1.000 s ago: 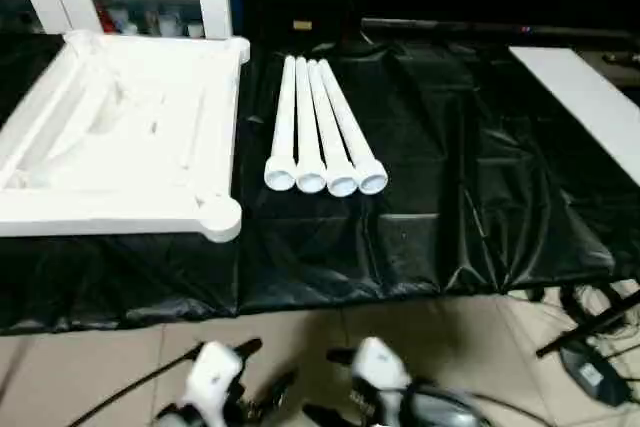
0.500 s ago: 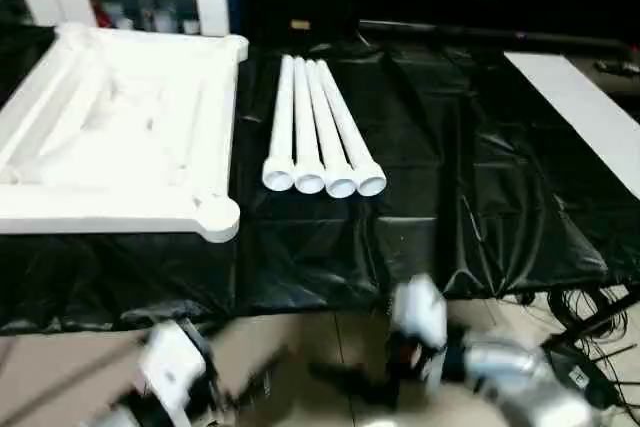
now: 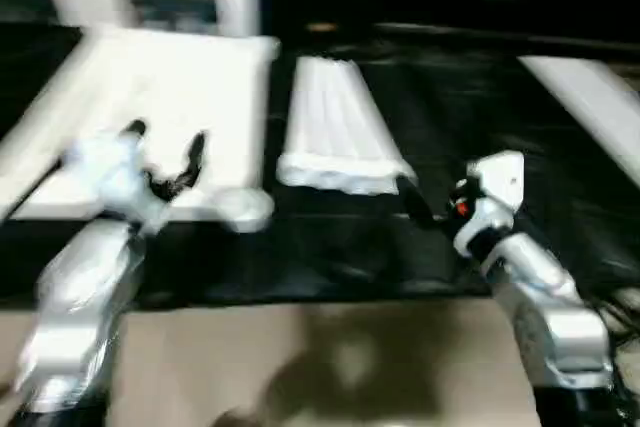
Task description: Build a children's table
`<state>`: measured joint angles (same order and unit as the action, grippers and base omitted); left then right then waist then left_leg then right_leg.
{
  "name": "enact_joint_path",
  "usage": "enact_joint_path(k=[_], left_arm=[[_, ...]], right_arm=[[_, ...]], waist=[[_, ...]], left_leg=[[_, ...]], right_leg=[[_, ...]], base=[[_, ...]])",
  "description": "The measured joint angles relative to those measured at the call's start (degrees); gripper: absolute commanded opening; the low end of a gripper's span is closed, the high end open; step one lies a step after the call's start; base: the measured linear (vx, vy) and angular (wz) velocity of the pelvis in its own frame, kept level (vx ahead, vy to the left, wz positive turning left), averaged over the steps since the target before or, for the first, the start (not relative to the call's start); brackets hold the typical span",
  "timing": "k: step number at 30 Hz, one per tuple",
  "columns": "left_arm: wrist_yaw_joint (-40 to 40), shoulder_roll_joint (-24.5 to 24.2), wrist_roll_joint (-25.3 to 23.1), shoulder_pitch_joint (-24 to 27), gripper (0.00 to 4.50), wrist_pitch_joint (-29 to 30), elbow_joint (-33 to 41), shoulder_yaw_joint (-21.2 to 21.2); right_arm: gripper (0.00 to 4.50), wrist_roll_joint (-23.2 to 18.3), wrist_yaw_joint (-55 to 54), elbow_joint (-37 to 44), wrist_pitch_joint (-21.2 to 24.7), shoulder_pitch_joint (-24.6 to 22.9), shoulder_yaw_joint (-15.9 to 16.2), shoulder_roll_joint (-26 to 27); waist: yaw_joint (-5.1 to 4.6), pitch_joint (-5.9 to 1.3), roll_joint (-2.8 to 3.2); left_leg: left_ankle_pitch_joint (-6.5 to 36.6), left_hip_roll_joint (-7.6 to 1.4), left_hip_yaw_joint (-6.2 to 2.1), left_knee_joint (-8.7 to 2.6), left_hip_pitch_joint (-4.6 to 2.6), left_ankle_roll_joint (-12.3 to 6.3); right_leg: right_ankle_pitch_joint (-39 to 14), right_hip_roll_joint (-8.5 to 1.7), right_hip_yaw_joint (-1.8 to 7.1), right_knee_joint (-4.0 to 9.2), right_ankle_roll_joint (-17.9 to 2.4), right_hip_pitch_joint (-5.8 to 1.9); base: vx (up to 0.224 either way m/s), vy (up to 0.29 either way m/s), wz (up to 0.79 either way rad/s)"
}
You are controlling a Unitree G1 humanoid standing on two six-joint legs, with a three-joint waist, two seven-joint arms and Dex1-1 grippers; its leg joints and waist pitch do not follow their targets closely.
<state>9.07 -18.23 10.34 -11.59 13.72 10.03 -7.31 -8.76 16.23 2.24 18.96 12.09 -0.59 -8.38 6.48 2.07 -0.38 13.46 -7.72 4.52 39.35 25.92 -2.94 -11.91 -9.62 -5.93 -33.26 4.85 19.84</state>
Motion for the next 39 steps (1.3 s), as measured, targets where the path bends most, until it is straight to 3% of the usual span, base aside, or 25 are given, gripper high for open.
enact_joint_path(k=[1,2,3,4,5,6,7,8,9,10,11,12,13,14,15,16,19,20,23,26,28,29,32,36,39], left_arm=[[-0.23,0.2,-0.34,-0.51,3.98,0.03,-0.66,0.05],[-0.85,0.35,-1.05,-1.04,3.98,-0.16,-2.08,0.04],[-1.1,0.66,-1.46,-1.8,3.98,-0.31,-3.34,0.43],[-1.36,0.81,-2.24,-2.64,3.98,-0.75,-4.13,1.17],[-2.11,0.81,-3.96,-3.47,3.98,-1.76,-4.87,2.05],[-2.47,0.71,-5.12,-4.24,3.98,-2.59,-5.75,2.63],[-2.64,0.76,-5.8,-4.87,3.98,-3.1,-6.36,2.91],[-3.12,1.14,-6.67,-5.32,3.98,-3.78,-7.39,3.56],[-3.25,1.4,-6.83,-5.88,3.98,-3.94,-8.11,3.89],[-3.5,1.83,-6.88,-6.39,3.98,-3.93,-8.87,3.96],[-3.76,1.92,-7.05,-6.57,3.98,-4.0,-9.71,3.99],[-3.92,1.61,-7.61,-6.53,3.98,-3.98,-10.93,3.96],[-4.12,1.29,-8.08,-6.47,3.98,-3.9,-11.93,3.95],[-4.29,1.39,-8.57,-6.49,3.98,-3.95,-12.53,3.99],[-4.19,1.43,-8.85,-6.19,3.98,-4.26,-12.56,4.15],[-4.12,1.47,-8.94,-5.93,3.98,-4.34,-12.84,4.24],[-3.46,2.12,-8.77,-5.86,3.98,-4.89,-13.83,4.37],[-2.54,2.59,-8.21,-6.14,3.98,-5.25,-13.74,4.5],[0.02,3.62,-7.13,-5.92,3.98,-5.44,-13.21,7.19],[1.18,3.72,-6.0,-5.38,3.98,-5.87,-11.96,7.37],[1.64,3.72,-5.37,-3.68,3.98,-5.97,-11.59,6.6],[2.01,3.68,-5.23,-3.28,3.98,-5.85,-11.6,6.38],[2.76,3.73,-4.95,-3.29,3.98,-5.82,-11.53,6.26],[3.18,3.79,-4.21,-3.69,3.98,-5.82,-11.32,5.9],[3.05,3.78,-3.68,-3.52,3.98,-5.53,-11.3,5.41]], right_arm=[[4.5,0.48,-0.3,-1.57,-0.83,0.63,0.66,0.92],[4.5,0.65,-0.48,-3.53,-1.72,2.22,2.7,2.01],[4.5,0.76,-0.76,-4.47,-2.42,3.17,3.43,2.59],[4.5,1.09,-0.91,-5.67,-3.44,4.34,3.55,2.7],[4.5,1.53,-0.92,-7.25,-4.4,6.19,3.37,2.43],[4.5,1.96,-1.02,-8.65,-5.36,7.49,3.26,2.2],[4.5,2.32,-1.09,-9.6,-6.02,8.38,3.26,2.13],[4.5,2.82,-1.22,-11.03,-6.98,8.79,3.25,2.13],[4.5,2.99,-1.35,-12.15,-7.28,8.9,3.3,2.28],[4.5,3.42,-1.39,-13.04,-7.45,9.19,3.37,2.34],[4.5,3.71,-1.46,-13.81,-7.79,9.65,3.35,2.82],[4.5,3.71,-2.03,-13.98,-8.03,10.4,3.33,3.97],[4.5,3.59,-2.66,-13.79,-8.28,10.63,3.37,5.26],[4.5,3.41,-3.32,-13.52,-8.37,10.65,3.43,5.9],[4.5,3.39,-3.84,-13.47,-7.69,10.72,3.46,5.94],[4.5,3.42,-4.33,-13.45,-6.58,10.61,3.52,5.93],[4.5,3.55,-5.91,-12.0,-3.28,8.72,3.46,5.88],[4.5,3.75,-6.35,-10.98,-2.6,7.37,3.4,5.54],[4.5,5.54,-8.23,-10.15,-0.9,3.31,2.75,3.76],[4.5,5.23,-8.96,-8.59,-0.68,3.32,0.69,4.59],[4.5,4.65,-9.24,-7.88,-0.44,3.81,0.54,5.41],[4.5,4.46,-9.14,-7.41,-0.42,4.17,1.2,5.81],[4.5,4.78,-9.15,-7.46,-0.32,4.95,1.58,5.12],[4.5,5.55,-9.25,-7.42,-0.34,6.4,2.23,4.08],[4.5,6.23,-8.33,-7.49,-0.32,6.43,2.77,4.02]], waist=[[-0.66,0.22,0.53],[-1.33,0.71,1.12],[-1.23,0.83,1.4],[-0.68,0.76,1.2],[0.09,0.77,0.77],[0.49,0.81,0.1],[0.59,0.81,-0.81],[0.5,0.87,-1.18],[0.72,0.94,-1.11],[0.5,1.41,0.17],[0.63,1.85,1.83],[0.19,2.34,3.46],[-0.77,2.44,3.62],[-0.54,1.79,3.06],[-0.29,1.49,3.06],[-0.01,1.28,2.79],[0.31,1.07,2.32],[0.41,0.8,0.47],[1.72,1.09,-0.12],[1.15,1.06,-0.05],[0.3,1.2,0.25],[-0.22,1.24,0.55],[-1.55,1.31,0.32],[-2.14,1.1,-0.21],[-1.72,0.84,-0.88]], left_leg=[[-0.41,1.32,-0.47,-0.8,-0.67,0.42],[-0.89,3.01,-1.48,-1.17,-0.91,0.01],[-1.24,3.98,-2.03,-1.31,-0.91,-0.56],[-1.68,5.08,-2.01,-1.63,-0.82,-0.95],[-2.35,7.04,-1.92,-2.24,-0.67,-1.01],[-2.9,8.98,-1.86,-2.7,-0.64,-1.42],[-3.6,11.46,-1.86,-3.39,-0.6,-1.58],[-4.24,13.31,-2.02,-4.54,-0.67,-1.49],[-4.27,13.13,-2.0,-4.48,-0.71,-0.99],[-2.1,10.56,-2.37,-0.99,-0.7,1.87],[1.15,6.35,-3.09,2.81,-1.17,3.77],[2.65,1.86,-4.11,4.04,-1.45,4.06],[2.44,1.64,-4.6,3.98,-0.96,4.14],[1.82,0.72,-3.97,3.8,0.07,4.7],[1.21,0.01,-4.13,3.57,0.7,4.89],[0.49,-0.06,-4.26,2.86,0.91,4.88],[-1.31,0.52,-3.5,0.92,0.94,5.54],[-1.52,1.42,-2.37,0.16,0.82,5.61],[-1.68,0.4,0.69,-3.81,-1.12,5.86],[-3.9,-1.33,2.08,-5.22,-1.91,7.02],[-3.7,-3.09,3.69,-5.34,-3.91,7.36],[-3.66,-3.29,3.09,-5.64,-4.44,7.4],[-3.58,-3.38,2.41,-7.1,-6.13,7.48],[-3.52,-3.28,3.05,-7.93,-7.72,7.39],[-2.41,-3.22,3.92,-7.92,-8.17,7.4]], right_leg=[[-0.34,-0.13,-0.58,-0.5,-1.2,-0.11],[-3.28,0.99,-0.55,-7.93,-4.73,1.52],[-4.89,3.3,-0.58,-13.01,-4.46,2.61],[-5.74,5.93,-0.71,-15.17,-3.53,3.63],[-6.33,8.9,-0.73,-14.57,-3.1,4.27],[-6.45,10.52,0.13,-12.74,-3.28,4.28],[-7.15,11.27,1.92,-10.59,-5.78,4.17],[-7.24,10.62,3.36,-10.57,-10.27,4.13],[-6.8,9.98,2.82,-9.79,-10.34,3.84],[-6.13,9.85,0.22,-8.0,-10.75,1.89],[-5.52,9.84,-3.14,-6.18,-10.53,-0.08],[-5.5,9.96,-5.81,-5.7,-11.03,-1.78],[-6.33,9.4,-3.83,-10.38,-11.4,-0.65],[-7.17,9.0,-0.79,-16.71,-9.41,2.14],[-7.61,8.71,0.02,-17.28,-7.97,3.11],[-7.74,8.17,0.45,-16.06,-7.23,3.56],[-5.73,5.76,1.28,-8.73,-5.75,3.17],[-2.84,4.5,3.0,-6.28,-1.31,2.65],[-2.94,3.95,3.61,-5.65,-2.17,3.19],[-2.54,4.32,2.79,-5.45,-2.91,3.23],[-2.53,5.84,3.66,-4.34,-2.97,2.82],[-2.52,6.06,3.08,-3.38,-3.1,1.56],[-2.6,6.12,1.96,-0.79,-3.3,-0.48],[-2.51,6.1,2.16,0.6,-3.45,-2.11],[-1.9,5.91,2.41,0.9,-4.37,-2.72]], base=[[0.056,0.294,0.5],[0.041,0.242,0.61],[0.041,0.242,0.61],[-0.031,0.181,0.57],[-0.066,0.142,0.53],[-0.066,0.142,0.53],[-0.065,0.116,0.69],[-0.062,0.084,0.9],[-0.062,0.084,0.9],[-0.011,0.069,0.8],[0.019,0.08,0.47],[0.019,0.08,0.47],[-0.03,0.047,0.5],[-0.051,-0.001,0.38],[-0.051,-0.001,0.38],[-0.059,-0.017,0.07],[-0.076,-0.07,0.02],[-0.063,-0.182,0.04],[-0.058,-0.169,-0.06],[-0.033,-0.086,-0.2],[-0.01,-0.038,-0.38],[0.046,0.007,-0.48],[0.069,0.024,-0.27],[0.081,0.034,-0.12],[0.139,0.01,0.06]])
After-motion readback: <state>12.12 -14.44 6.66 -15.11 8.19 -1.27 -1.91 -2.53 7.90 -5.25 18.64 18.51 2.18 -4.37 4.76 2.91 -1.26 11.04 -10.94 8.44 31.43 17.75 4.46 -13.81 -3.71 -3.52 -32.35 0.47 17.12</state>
